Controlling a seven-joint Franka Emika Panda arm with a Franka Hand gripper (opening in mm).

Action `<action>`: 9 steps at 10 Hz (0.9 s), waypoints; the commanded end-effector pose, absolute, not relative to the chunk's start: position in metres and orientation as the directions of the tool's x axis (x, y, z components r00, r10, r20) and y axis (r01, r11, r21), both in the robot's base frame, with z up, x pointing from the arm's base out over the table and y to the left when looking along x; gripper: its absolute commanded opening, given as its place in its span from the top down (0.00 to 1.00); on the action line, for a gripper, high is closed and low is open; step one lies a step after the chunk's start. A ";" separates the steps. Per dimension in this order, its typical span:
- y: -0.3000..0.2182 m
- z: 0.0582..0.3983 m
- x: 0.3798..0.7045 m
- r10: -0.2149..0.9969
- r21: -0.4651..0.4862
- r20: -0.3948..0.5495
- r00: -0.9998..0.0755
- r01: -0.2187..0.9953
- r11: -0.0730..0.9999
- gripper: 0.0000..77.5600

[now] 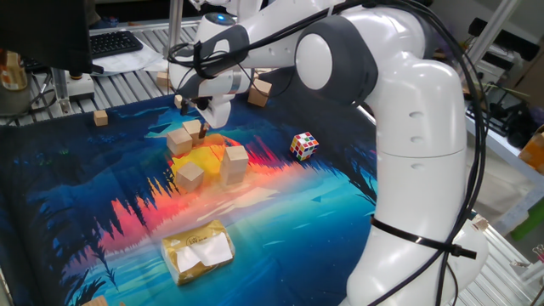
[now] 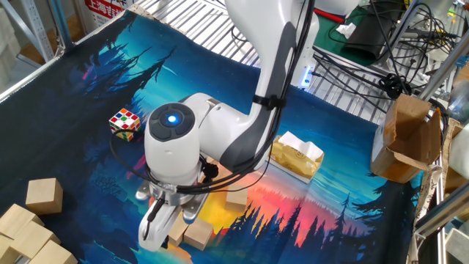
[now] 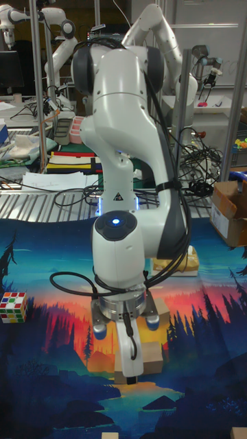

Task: Stack the blocks in a vertical line of five

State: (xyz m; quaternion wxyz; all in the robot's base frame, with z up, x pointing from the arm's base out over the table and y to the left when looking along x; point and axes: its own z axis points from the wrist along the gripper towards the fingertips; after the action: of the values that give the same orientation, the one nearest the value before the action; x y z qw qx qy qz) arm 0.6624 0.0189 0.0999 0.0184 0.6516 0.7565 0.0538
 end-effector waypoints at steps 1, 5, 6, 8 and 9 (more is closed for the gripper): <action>0.017 0.096 0.663 0.989 0.109 0.043 -0.145 0.984 0.140 0.00; 0.016 0.089 0.662 0.989 0.110 0.040 -0.144 0.984 0.139 0.00; 0.016 0.087 0.661 0.989 0.110 0.037 -0.145 0.984 0.140 0.00; 0.016 0.087 0.660 0.988 0.108 0.035 -0.150 0.984 0.145 0.00; 0.016 0.086 0.661 0.989 0.105 0.036 -0.143 0.985 0.139 0.00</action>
State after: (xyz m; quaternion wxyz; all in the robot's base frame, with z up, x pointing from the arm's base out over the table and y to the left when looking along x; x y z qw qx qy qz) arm 0.6597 0.0163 0.0852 0.0206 0.6525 0.7557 0.0513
